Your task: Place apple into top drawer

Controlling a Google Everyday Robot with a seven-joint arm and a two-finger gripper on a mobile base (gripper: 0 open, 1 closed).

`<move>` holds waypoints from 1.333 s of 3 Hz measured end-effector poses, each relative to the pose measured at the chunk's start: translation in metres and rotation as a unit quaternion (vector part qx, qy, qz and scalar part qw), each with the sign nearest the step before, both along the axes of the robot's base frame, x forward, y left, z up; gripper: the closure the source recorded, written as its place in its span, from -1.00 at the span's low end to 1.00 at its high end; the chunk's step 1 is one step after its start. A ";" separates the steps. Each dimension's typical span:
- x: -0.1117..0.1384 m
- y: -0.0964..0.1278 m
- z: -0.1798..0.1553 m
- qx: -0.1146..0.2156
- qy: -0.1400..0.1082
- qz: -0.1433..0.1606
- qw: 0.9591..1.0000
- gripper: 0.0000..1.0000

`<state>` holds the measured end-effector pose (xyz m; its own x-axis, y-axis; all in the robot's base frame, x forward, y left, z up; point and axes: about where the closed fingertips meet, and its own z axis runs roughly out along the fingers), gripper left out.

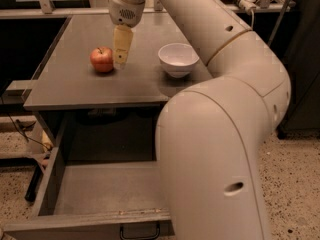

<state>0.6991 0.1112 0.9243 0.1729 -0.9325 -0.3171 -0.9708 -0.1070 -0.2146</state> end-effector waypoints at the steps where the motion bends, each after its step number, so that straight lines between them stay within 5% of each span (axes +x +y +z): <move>1: 0.004 0.023 0.000 -0.002 0.010 0.018 1.000 -1.00; 2: 0.030 0.081 -0.013 0.011 -0.005 0.035 0.999 -1.00; 4: 0.049 0.066 -0.040 0.009 -0.002 0.022 1.000 -1.00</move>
Offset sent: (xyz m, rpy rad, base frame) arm 0.0028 0.0521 0.0007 -0.1332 0.1931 0.1512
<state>0.7485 0.1776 0.8838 0.2140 -0.9182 -0.3335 -0.9646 -0.1447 -0.2206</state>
